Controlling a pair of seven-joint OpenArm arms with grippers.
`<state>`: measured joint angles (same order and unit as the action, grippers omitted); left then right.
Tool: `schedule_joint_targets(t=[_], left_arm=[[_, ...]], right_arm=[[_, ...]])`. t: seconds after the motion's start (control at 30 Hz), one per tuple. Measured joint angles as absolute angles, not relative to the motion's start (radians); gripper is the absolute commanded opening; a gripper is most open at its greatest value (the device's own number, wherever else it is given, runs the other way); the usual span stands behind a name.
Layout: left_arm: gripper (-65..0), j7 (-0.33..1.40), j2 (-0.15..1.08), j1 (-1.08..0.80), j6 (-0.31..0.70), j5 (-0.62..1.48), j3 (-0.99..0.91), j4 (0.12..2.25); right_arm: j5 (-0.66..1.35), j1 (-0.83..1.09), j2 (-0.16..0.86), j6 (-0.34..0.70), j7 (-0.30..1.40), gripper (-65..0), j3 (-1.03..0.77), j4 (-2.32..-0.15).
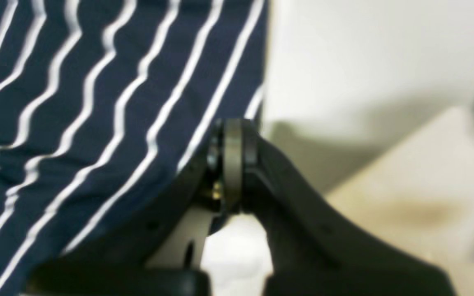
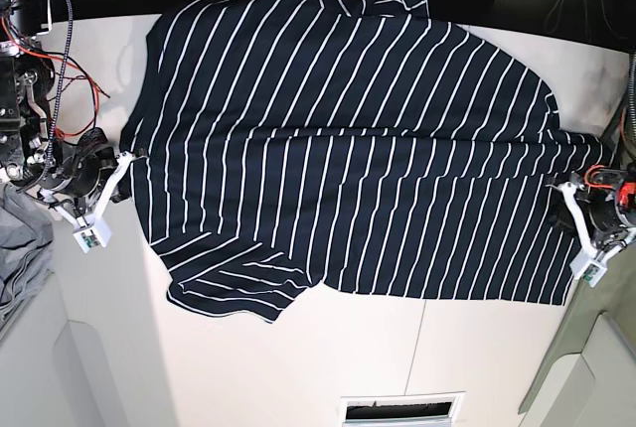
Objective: Layout the t-shirt on the table in an organized manner, then fold the t-shirt properly
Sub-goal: 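Pull the shirt edges apart with both grippers to stretch it flat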
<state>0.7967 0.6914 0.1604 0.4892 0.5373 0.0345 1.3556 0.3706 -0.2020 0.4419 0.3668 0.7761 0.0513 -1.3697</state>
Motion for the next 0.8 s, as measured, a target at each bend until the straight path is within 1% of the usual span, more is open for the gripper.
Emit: schedule_joint_targets(t=[0.07,0.17,0.27,0.4,0.5,0.57,0.67,0.7,0.8], left_arm=[[-36.2,0.826,0.681,0.160,0.476,0.542,0.036,1.356],[-36.3,0.852,0.708,0.146,0.462,0.588,0.018,1.355],[-36.3,0.863,0.717,0.079,0.466,0.647,-0.076,1.357],[-36.4,0.875,0.709,-0.056,0.488,0.705,-0.224,1.355],[-36.4,0.875,0.712,-0.133,0.487,0.718,-0.334,1.354],[-36.4,0.872,0.708,-0.171,0.487,0.736,-0.395,1.355],[-36.2,0.866,0.662,-0.228,0.487,0.716,-0.465,1.349],[-36.2,0.856,0.641,-0.240,0.487,0.713,-0.476,1.335],[-36.2,0.811,0.588,-0.244,0.488,0.708,-0.482,1.269]], right_arm=[[0.418,-0.198,0.431,0.384,0.790,-65.0,0.051,-1.371],[0.528,-0.171,0.430,0.450,0.806,-65.0,0.051,-1.411],[0.605,-0.091,0.422,0.520,0.832,-65.0,0.050,-1.512],[0.630,0.024,0.377,0.556,0.850,-65.0,0.053,-1.589],[0.602,0.036,0.334,0.558,0.842,-65.0,0.087,-1.584],[0.544,0.028,0.319,0.558,0.804,-65.0,0.117,-1.556],[0.403,0.027,0.321,0.558,0.768,-65.0,0.163,-1.469],[0.410,0.024,0.324,0.562,0.730,-65.0,0.168,-1.440],[0.421,-0.029,0.327,0.584,0.722,-65.0,0.179,-1.348]])
